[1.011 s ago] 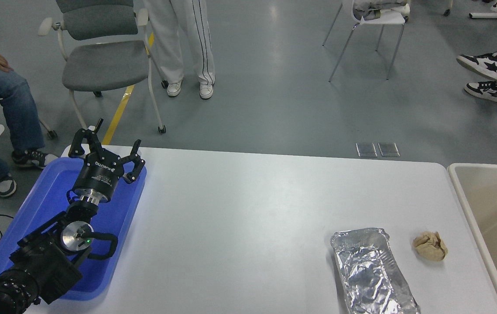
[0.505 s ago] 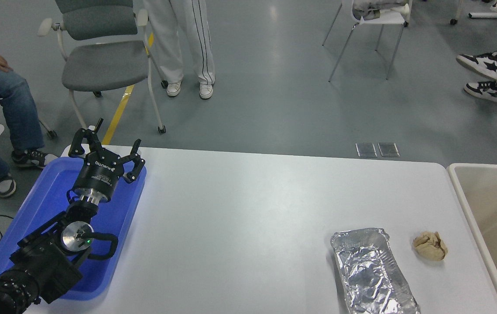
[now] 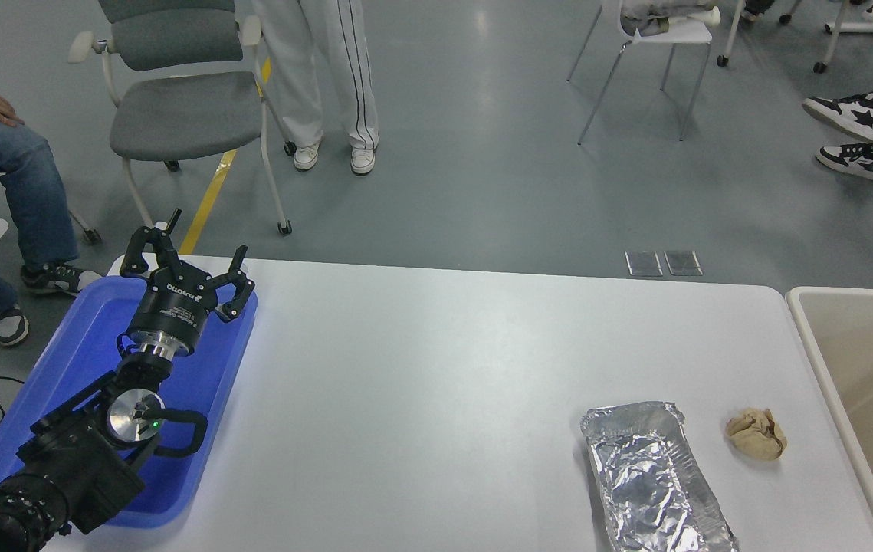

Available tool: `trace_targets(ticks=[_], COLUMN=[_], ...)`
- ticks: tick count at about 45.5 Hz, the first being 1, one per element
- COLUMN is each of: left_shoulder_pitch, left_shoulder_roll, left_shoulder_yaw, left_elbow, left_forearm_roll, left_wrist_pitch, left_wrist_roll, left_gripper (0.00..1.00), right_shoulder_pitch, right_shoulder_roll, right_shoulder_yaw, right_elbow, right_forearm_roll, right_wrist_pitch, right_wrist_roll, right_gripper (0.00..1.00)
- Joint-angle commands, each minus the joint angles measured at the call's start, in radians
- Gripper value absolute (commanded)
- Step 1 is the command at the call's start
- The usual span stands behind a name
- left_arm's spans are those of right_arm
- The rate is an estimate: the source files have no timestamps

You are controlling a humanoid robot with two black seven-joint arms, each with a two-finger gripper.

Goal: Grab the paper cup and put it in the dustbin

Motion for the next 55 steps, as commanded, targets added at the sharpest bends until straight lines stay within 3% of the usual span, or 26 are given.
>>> trace_targets(ticks=[1,15,50,53,55], left_shoulder_pitch=[0.000,0.000,-0.002,0.000,0.000], left_shoulder_roll=[0.000,0.000,0.000,0.000,0.000], left_shoulder_yaw=[0.000,0.000,0.000,0.000,0.000], left_elbow=[0.000,0.000,0.000,0.000,0.000], left_forearm_roll=[0.000,0.000,0.000,0.000,0.000], left_wrist_pitch=[0.000,0.000,0.000,0.000,0.000], left_wrist_roll=[0.000,0.000,0.000,0.000,0.000], left_gripper=[1.00,1.00,1.00,1.00,1.00], right_shoulder_pitch=[-0.202,-0.279,-0.266,-0.265,-0.265], right_shoulder_roll=[0.114,0.215,0.219,0.217,0.217], right_shoulder_yaw=[0.204,0.304,0.304,0.303,0.304], right_elbow=[-0.220,-0.337,-0.328,-0.334,-0.334], right_forearm_roll=[0.035,0.035,0.035,0.035,0.035], right_wrist_pitch=[-0.052,-0.159,-0.182,-0.191,-0.208], right_wrist_roll=[0.001,0.003,0.003,0.003,0.003], right_gripper=[0.00,0.00,0.00,0.38,0.50])
